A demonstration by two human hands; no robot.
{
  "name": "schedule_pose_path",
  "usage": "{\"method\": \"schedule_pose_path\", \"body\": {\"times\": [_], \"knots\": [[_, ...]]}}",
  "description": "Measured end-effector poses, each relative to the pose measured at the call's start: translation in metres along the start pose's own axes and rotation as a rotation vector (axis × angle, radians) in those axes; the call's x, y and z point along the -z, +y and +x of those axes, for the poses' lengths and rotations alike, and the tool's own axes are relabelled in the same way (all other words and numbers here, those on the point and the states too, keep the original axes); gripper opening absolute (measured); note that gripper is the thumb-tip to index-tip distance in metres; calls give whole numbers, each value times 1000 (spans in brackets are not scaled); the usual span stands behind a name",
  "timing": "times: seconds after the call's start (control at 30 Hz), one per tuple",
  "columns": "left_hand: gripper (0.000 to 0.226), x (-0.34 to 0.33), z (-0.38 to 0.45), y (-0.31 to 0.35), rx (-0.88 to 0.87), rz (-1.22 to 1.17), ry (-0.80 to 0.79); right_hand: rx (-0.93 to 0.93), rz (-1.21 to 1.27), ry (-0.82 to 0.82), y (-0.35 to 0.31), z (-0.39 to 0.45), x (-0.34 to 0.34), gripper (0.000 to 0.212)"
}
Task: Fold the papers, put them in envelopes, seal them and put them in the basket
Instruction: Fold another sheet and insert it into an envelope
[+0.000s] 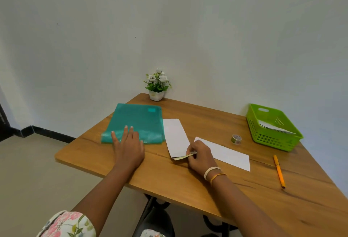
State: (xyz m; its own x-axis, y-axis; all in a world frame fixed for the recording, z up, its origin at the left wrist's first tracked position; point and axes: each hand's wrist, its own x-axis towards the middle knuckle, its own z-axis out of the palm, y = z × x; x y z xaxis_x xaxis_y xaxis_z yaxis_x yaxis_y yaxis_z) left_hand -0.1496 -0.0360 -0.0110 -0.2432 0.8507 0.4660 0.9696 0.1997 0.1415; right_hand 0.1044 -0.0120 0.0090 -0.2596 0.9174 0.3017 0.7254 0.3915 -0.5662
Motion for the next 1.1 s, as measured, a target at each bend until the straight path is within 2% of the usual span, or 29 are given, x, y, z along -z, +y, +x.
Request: {"method": "schedule_pose_path", "body": {"times": [0.1, 0.17, 0.23, 0.3, 0.43, 0.5, 0.57, 0.6, 0.63, 0.67, 0.73, 0.8, 0.83, 0.97, 1.03, 1.1], "knots": [[24, 2, -2, 17, -200, -169, 91, -14, -9, -63, 3, -4, 0, 17], [21, 5, -8, 42, -290, -423, -7, -37, 3, -62, 5, -4, 3, 21], [22, 6, -13, 67, -275, -646, -176, -46, -3, -21, 9, -6, 6, 23], [27, 4, -16, 89, -206, -770, -318, -73, -26, 36, 16, -10, 9, 22], [36, 2, -19, 111, -179, -785, -352, -123, -4, 129, 32, -18, 15, 22], [36, 1, -20, 117, -189, -826, -276, -133, 34, 202, 34, -19, 18, 23], [21, 3, -21, 126, -77, -957, -117, -130, 76, 308, 33, -19, 20, 24], [12, 5, -21, 131, 48, -1046, -77, -122, 94, 353, 31, -18, 20, 23], [10, 7, -19, 135, 215, -1181, -111, -108, 108, 383, 29, -18, 19, 22], [19, 10, -16, 140, 394, -1360, -241, -86, 120, 399, 28, -17, 18, 21], [47, 9, -6, 145, 644, -1768, -644, -30, 148, 389, 25, -18, 14, 19], [74, 9, 1, 143, 734, -2087, -928, 17, 177, 362, 20, -21, 10, 18], [82, 10, 1, 142, 751, -2185, -986, 36, 188, 344, 18, -23, 9, 18], [72, 8, -3, 136, 901, -2413, -979, 144, 154, 198, 10, -35, 6, 21], [67, 11, -3, 133, 938, -2422, -1003, 141, 178, 177, 4, -37, 6, 22], [59, 12, -3, 132, 937, -2385, -947, 132, 176, 216, -1, -34, 7, 20]]}}
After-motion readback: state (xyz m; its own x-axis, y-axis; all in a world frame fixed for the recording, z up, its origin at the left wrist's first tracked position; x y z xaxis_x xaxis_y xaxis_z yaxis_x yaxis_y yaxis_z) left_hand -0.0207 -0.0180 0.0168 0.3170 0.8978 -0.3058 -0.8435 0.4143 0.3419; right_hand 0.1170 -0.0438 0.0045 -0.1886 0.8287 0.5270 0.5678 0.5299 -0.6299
